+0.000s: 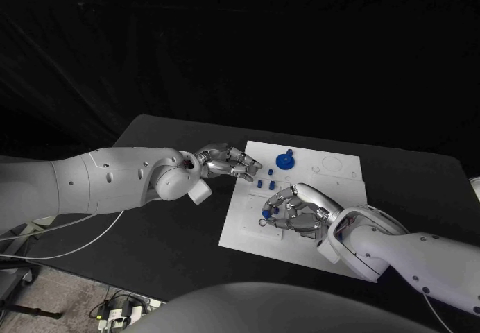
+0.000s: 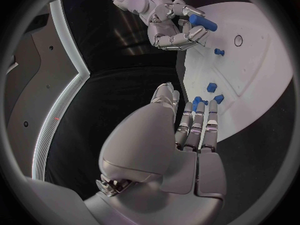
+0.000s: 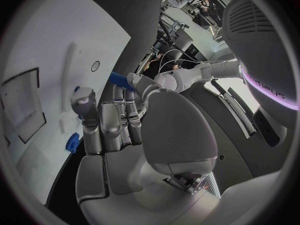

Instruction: Assemble the parts on the task board

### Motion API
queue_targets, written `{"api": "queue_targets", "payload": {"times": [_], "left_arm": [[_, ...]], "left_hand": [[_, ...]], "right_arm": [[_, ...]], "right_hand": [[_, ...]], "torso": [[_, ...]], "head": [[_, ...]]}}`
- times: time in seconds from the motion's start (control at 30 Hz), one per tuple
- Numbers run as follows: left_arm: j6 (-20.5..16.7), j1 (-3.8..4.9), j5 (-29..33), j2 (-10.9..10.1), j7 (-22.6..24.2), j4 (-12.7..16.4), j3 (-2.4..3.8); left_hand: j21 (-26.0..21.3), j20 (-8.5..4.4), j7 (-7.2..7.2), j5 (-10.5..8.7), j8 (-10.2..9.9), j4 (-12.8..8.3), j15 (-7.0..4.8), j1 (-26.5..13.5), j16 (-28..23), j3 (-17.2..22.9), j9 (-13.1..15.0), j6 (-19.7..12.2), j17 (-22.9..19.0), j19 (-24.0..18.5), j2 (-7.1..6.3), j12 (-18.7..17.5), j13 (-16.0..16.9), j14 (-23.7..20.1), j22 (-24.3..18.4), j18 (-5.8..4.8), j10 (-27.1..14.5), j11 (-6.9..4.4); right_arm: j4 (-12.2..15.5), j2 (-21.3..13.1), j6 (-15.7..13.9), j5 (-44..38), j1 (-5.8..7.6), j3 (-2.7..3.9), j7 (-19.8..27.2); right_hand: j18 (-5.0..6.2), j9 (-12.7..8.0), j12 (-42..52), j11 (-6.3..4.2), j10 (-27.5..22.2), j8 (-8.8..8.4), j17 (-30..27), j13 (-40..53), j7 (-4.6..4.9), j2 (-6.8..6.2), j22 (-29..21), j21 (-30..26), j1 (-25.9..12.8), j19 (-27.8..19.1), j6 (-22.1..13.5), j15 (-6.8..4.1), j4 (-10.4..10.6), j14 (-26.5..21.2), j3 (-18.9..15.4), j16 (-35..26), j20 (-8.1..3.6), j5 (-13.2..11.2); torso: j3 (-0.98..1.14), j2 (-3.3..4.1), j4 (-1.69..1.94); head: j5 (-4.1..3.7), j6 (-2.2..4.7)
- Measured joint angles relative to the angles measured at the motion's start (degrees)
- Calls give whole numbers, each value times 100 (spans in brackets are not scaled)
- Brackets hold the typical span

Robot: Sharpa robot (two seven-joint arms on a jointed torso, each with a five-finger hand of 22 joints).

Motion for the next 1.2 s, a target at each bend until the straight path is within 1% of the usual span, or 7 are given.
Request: {"api": "queue_targets", "payload": {"times": [0.37,0.67,0.83,0.87,0.97,1.03,1.2], "left_arm": [[-132,-1,-57,-121,232,108,-2],[-134,-1,-284,-164,406,209,0],[-10,-1,-345,-115,445,280,0],[28,-2,-351,-102,447,298,0],[119,-7,-357,-69,448,321,-1],[192,-15,-358,-35,446,325,-1],[421,-38,-358,58,425,301,-1]], "left_hand": [[456,-18,-19,-8,150,6,-76,279,616,-61,16,104,146,663,-188,381,54,985,76,94,879,53],[1555,-347,-57,-747,149,-2,-437,-487,2307,-652,-6,14,1014,2136,-246,1192,520,2092,575,149,1965,-183],[2274,-585,-10,-1586,179,-51,-650,-1068,4121,-949,10,-74,2195,2489,-217,2901,1710,2076,1186,147,2154,-402],[2518,-607,-11,-1695,206,-54,-704,-1112,4643,-943,15,-74,2943,2511,-251,3373,2126,2368,1420,146,2113,-444],[3447,-667,-31,-1878,274,-6,-733,-1195,5785,-855,21,-95,5665,2504,-334,4849,4804,4037,2285,144,3408,-483],[4284,-678,-31,-1960,313,-8,-754,-1256,6038,-771,29,-95,6798,2736,-400,5333,6135,4996,2890,80,4346,-493],[5536,-695,-100,-2315,379,23,-800,-1216,6111,-537,36,-130,7111,3325,-734,5791,7100,6001,3167,-92,5881,-578]], "right_arm": [[163,-169,-182,210,28,10,197],[714,-592,-411,899,477,38,526],[888,-746,-477,1342,646,43,707],[911,-770,-488,1434,672,43,747],[942,-801,-505,1614,708,44,829],[950,-805,-512,1741,724,44,887],[952,-806,-519,1977,739,43,1004]], "right_hand": [[1,19,-1,10,72,91,108,-35,52,6,-1,62,8,33,16,54,-9,12,-69,0,33,0],[0,20,-13,38,125,109,211,-42,36,4,-1,161,8,73,41,82,7,85,-103,58,73,-2],[0,20,-13,38,125,110,235,-55,35,4,-2,161,8,95,41,82,7,85,-117,57,51,-5],[0,20,-13,38,125,112,235,-56,35,3,-2,161,8,95,41,82,7,85,-117,57,51,-5],[0,20,-13,38,125,132,235,-58,35,-15,-2,161,26,95,41,82,6,85,-118,57,51,-6],[0,20,-13,38,125,135,230,-70,35,-20,-2,161,31,95,41,82,6,85,-118,57,51,-6],[1,22,-13,38,125,136,306,-82,35,-20,-3,270,31,173,41,105,15,173,-141,124,79,-16]], "torso": [[4,-2,-4],[5,-6,-14],[4,-6,-12],[4,-6,-12],[5,-4,-12],[4,-2,-12],[3,0,-12]], "head": [[28,0],[-62,0],[-112,0],[-119,0],[-138,0],[-153,0],[-166,0]]}}
